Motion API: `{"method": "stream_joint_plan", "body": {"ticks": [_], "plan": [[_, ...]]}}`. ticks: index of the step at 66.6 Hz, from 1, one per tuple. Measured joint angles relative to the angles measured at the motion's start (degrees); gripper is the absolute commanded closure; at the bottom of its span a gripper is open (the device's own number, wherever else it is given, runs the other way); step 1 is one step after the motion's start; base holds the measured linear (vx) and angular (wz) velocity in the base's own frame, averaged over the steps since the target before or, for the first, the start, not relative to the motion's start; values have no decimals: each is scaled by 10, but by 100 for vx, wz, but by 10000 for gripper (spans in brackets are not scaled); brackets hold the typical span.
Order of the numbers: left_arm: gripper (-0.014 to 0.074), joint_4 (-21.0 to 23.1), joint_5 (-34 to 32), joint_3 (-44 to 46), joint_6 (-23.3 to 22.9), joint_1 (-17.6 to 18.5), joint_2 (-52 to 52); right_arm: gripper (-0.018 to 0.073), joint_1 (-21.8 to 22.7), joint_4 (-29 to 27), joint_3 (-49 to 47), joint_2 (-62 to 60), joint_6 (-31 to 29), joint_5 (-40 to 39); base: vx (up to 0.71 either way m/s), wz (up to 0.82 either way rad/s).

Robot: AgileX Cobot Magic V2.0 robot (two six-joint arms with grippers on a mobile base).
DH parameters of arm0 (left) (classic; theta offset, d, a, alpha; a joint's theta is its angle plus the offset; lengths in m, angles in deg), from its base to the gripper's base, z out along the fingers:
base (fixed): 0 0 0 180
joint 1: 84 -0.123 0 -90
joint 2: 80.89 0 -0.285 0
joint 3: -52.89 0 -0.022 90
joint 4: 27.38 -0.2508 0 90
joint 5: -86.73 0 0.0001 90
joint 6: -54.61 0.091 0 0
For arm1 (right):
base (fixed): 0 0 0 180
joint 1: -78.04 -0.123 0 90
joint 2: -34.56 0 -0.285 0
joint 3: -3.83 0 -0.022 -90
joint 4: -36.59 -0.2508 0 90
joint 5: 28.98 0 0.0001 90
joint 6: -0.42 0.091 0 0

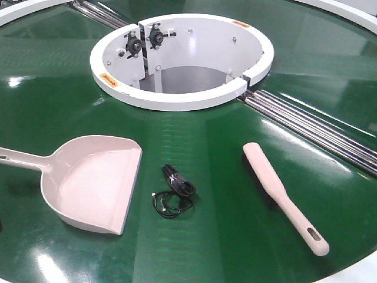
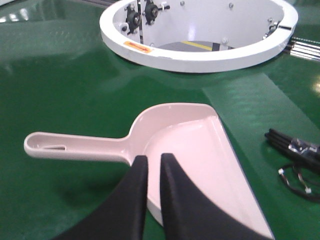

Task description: Clean and inspect green conveyor with broom and dustpan

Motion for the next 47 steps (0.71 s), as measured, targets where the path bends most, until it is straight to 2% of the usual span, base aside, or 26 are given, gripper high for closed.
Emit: {"method": "stream_joint_plan", "body": {"ticks": [11,18,37,47], "plan": [[188,0,-29,0,0,0,0,569,0,0,0,0,0,0,0,0],[89,0,-39,0,0,0,0,569,0,0,0,0,0,0,0,0],[73,21,-45,1,0,0,0,569,0,0,0,0,0,0,0,0],[73,17,24,50,13,0,-11,569,0,0,0,0,0,0,0,0]]}}
